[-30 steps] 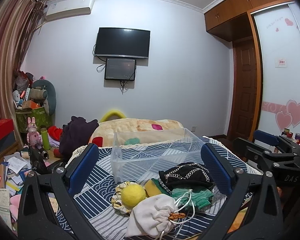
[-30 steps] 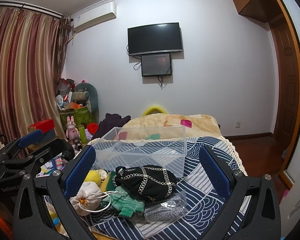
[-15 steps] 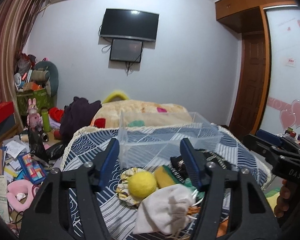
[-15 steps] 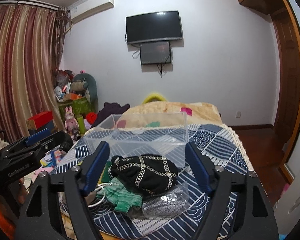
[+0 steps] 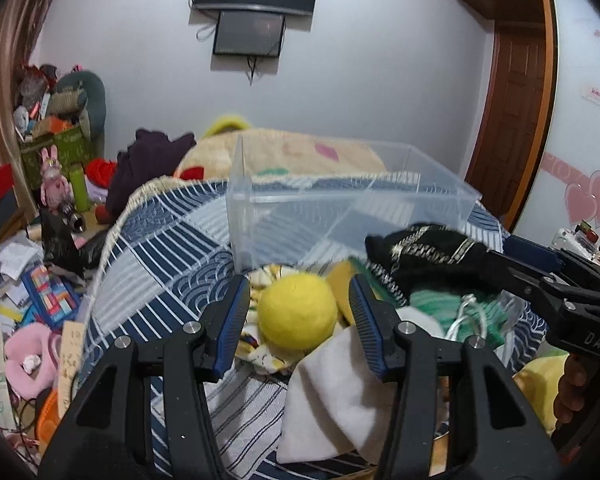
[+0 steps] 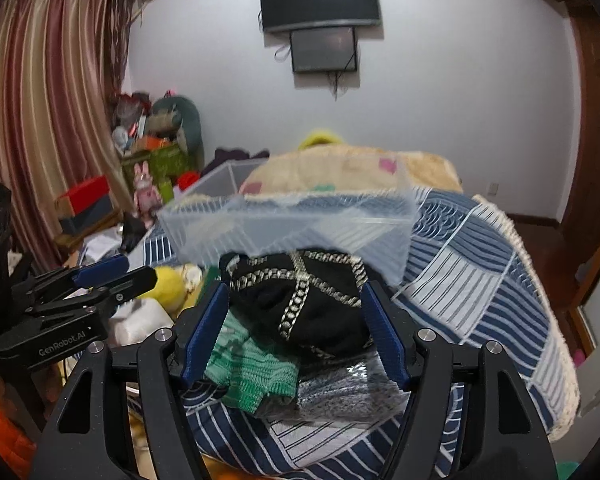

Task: Organize soft objects
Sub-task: 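Grasp the black chain-strap bag with the right tool while the left tool grasps the yellow felt ball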

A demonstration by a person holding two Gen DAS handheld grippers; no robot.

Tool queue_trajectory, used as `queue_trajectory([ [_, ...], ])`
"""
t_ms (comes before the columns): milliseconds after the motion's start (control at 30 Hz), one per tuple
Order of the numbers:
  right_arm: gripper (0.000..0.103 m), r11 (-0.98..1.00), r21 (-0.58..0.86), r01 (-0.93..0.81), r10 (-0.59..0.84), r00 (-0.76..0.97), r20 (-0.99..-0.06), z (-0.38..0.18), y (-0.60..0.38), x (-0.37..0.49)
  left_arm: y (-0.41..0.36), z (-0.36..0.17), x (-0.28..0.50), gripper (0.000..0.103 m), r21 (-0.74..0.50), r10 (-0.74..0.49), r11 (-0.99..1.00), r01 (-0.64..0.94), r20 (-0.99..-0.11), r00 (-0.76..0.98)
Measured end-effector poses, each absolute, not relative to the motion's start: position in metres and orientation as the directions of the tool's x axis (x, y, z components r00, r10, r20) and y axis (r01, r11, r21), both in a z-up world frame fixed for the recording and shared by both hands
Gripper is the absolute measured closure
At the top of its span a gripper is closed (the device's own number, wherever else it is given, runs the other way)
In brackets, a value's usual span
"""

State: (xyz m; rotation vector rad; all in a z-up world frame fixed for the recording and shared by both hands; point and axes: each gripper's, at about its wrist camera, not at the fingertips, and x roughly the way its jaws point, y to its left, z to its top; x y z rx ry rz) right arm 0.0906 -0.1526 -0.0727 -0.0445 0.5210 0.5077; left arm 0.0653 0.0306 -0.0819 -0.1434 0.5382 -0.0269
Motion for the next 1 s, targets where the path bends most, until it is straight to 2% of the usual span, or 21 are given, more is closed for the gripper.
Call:
queue_trajectory([
  [133,0.037,0.89,0.06,-0.451,0.416,0.752,-0.511,-0.08,-0.15,0.098,0.033,-0.092,0.073,0.051,-0.167,-0.083,0.986,-0.009,-0.535,0.841],
  [200,0.041,0.892,0.072,-0.446,0.417,0.75,-0.513,-0.082,-0.152,0.099,0.034,-0.094,0.075,0.053,-0.187,-0.101,0.982,-0.002,-0.54,0.836],
  [267,0.064,0.888,0.073,-0.454,0.423,0.744,-0.517,-0.082,-0.152,0.1,0.034,-0.094,0.075,0.06,-0.2,-0.119,0.98,0.011,-0.534,0.837],
  [400,0.081,0.886,0.068,-0.459,0.422,0.737,-0.528,-0.083,-0.151,0.1,0.033,-0.093,0.075,0.063,-0.192,-0.12,0.981,0.019,-0.531,0.839],
  [567,0.086,0.889,0.078,-0.451,0.425,0.751,-0.505,-0.077,-0.155,0.099,0.035,-0.085,0.07,0.064,-0.193,-0.116,0.981,0.018,-0.511,0.852],
  [1000,0.087,0.891,0.074,-0.447,0.442,0.819,-0.365,-0.025,-0.166,0.083,0.049,-0.038,0.062,0.064,-0.196,-0.11,0.98,0.034,-0.392,0.914],
])
